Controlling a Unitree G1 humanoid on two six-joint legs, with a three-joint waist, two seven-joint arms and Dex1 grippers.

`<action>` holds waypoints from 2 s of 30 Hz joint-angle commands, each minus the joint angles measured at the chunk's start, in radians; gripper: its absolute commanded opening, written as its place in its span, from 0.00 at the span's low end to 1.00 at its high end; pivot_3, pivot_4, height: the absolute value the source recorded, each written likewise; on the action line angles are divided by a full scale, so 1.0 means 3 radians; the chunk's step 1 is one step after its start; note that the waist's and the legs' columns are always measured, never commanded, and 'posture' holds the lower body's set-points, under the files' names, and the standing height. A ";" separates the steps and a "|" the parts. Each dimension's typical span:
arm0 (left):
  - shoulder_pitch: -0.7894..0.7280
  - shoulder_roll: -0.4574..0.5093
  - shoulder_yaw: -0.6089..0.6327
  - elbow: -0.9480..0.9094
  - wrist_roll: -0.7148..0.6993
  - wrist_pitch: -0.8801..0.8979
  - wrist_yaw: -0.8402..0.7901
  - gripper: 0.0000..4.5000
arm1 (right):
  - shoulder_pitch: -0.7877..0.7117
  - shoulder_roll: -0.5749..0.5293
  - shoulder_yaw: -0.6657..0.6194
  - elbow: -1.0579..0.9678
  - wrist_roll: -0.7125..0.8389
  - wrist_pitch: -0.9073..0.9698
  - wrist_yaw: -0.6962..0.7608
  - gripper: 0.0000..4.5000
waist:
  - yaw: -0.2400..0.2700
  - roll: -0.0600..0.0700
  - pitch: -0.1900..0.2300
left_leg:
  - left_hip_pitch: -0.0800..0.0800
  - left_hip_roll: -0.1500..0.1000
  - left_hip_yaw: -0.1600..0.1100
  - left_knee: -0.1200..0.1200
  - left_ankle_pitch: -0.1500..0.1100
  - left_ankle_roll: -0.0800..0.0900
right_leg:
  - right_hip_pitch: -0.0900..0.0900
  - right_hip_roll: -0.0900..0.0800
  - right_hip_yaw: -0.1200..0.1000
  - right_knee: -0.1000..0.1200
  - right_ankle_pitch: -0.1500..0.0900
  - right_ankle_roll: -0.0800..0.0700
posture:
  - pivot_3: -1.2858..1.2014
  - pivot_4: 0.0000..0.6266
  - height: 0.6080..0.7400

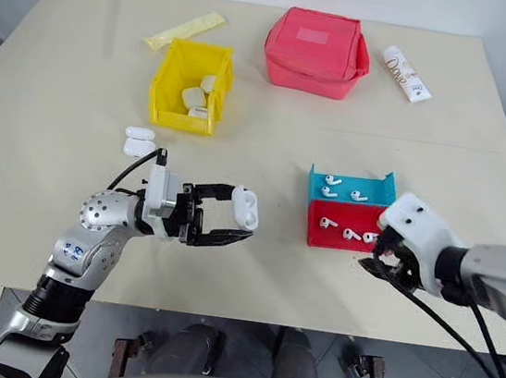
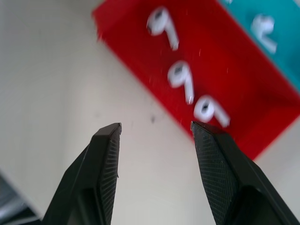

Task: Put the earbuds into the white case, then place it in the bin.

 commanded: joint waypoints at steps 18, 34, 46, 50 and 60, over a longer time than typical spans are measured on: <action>0.0116 -0.0030 -0.0003 -0.0295 0.0062 -0.0052 0.0115 0.62 | -0.1313 0.0189 0.1439 0.0855 -0.0750 -0.0350 0.0413 0.35 | -0.0007 0.0001 -0.0001 | -0.0008 -0.0002 0.0000 0.0006 0.0000 0.0000 | -0.0005 0.0000 0.0000 0.0001 0.0003 0.0001 | 0.52 0.24 1.00; 0.0260 0.0029 0.0020 -0.0515 0.0052 0.0025 0.0209 0.62 | -0.1396 0.0300 0.1710 0.1159 -0.1165 -0.0614 0.0749 0.35 | -0.0008 0.0001 -0.0001 | -0.0010 -0.0002 0.0000 0.0009 0.0000 0.0000 | -0.0007 0.0001 0.0000 0.0004 0.0004 0.0001 | 0.52 0.24 1.00; 0.0315 0.0062 0.0041 -0.0612 0.0041 0.0082 0.0263 0.62 | -0.1282 0.0389 0.1699 0.1206 -0.1312 -0.0685 0.0851 0.35 | -0.0009 0.0001 -0.0001 | -0.0011 -0.0002 0.0000 0.0011 0.0000 0.0000 | -0.0007 0.0001 0.0000 0.0004 0.0004 0.0001 | 0.52 0.24 1.00; 0.0314 0.0062 0.0047 -0.0638 0.0035 0.0110 0.0290 0.62 | -0.1265 0.0422 0.1699 0.1221 -0.1346 -0.0691 0.0862 0.35 | -0.0008 0.0001 -0.0001 | -0.0011 -0.0002 0.0000 0.0012 0.0000 0.0000 | -0.0006 0.0001 -0.0001 0.0004 0.0004 0.0001 | 0.52 0.24 1.00; 0.0319 0.0078 0.0061 -0.0682 0.0029 0.0148 0.0333 0.62 | -0.1205 0.0428 0.1728 0.1268 -0.1453 -0.0773 0.0937 0.35 | -0.0007 -0.0001 -0.0004 | -0.0010 -0.0002 0.0000 0.0013 -0.0001 0.0000 | -0.0006 0.0001 -0.0001 0.0006 0.0004 0.0001 | 0.52 0.24 1.00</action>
